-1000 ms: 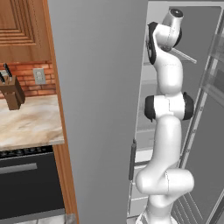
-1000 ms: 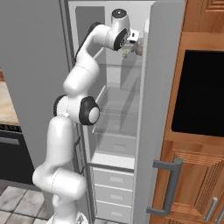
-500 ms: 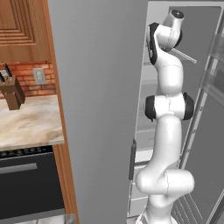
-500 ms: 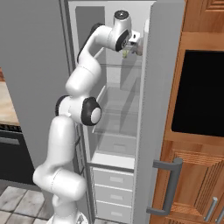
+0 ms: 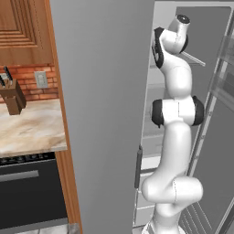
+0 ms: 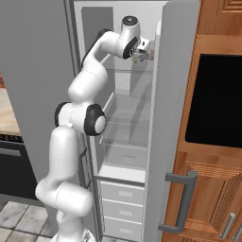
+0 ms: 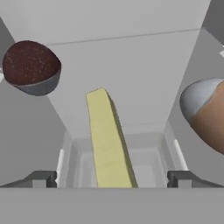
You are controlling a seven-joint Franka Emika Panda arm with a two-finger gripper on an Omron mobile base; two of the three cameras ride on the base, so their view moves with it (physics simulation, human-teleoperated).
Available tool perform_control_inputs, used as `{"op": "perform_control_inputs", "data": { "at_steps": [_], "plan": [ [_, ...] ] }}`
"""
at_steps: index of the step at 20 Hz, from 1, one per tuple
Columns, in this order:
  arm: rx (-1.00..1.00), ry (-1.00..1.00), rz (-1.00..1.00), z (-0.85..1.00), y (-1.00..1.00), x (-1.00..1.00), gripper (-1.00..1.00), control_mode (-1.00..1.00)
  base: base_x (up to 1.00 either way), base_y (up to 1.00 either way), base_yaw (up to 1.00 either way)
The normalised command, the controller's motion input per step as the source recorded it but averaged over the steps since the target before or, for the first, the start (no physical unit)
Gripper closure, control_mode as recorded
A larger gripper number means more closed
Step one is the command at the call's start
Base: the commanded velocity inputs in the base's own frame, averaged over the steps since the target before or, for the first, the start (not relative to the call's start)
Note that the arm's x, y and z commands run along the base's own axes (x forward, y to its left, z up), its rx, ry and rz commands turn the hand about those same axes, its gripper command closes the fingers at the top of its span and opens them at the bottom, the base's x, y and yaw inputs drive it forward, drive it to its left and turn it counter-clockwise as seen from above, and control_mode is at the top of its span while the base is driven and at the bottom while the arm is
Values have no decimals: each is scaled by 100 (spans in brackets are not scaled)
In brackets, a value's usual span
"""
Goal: Pick the egg and butter from the fridge and place them by the bowl for mixing.
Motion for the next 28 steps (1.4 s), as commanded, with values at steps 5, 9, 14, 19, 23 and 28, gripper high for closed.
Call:
{"op": "perform_control_inputs", "data": {
  "at_steps": [5, 9, 14, 19, 23, 28],
  "plan": [
    [0, -6, -3, -33, 10, 4, -100, -100, 0, 0, 0],
    [0, -8, 0, -25, 1, 1, 100, -100, 0, 0, 0],
    [0, -1, 0, -26, -5, 2, 100, -100, 0, 0, 0],
    [2, 3, 0, -18, -10, -3, 100, -100, 0, 0, 0],
    [7, 4, -1, -1, -1, -13, 100, -100, 0, 0, 0],
    [7, 0, -2, 0, -6, -49, 100, -100, 0, 0, 0]
  ]
}}
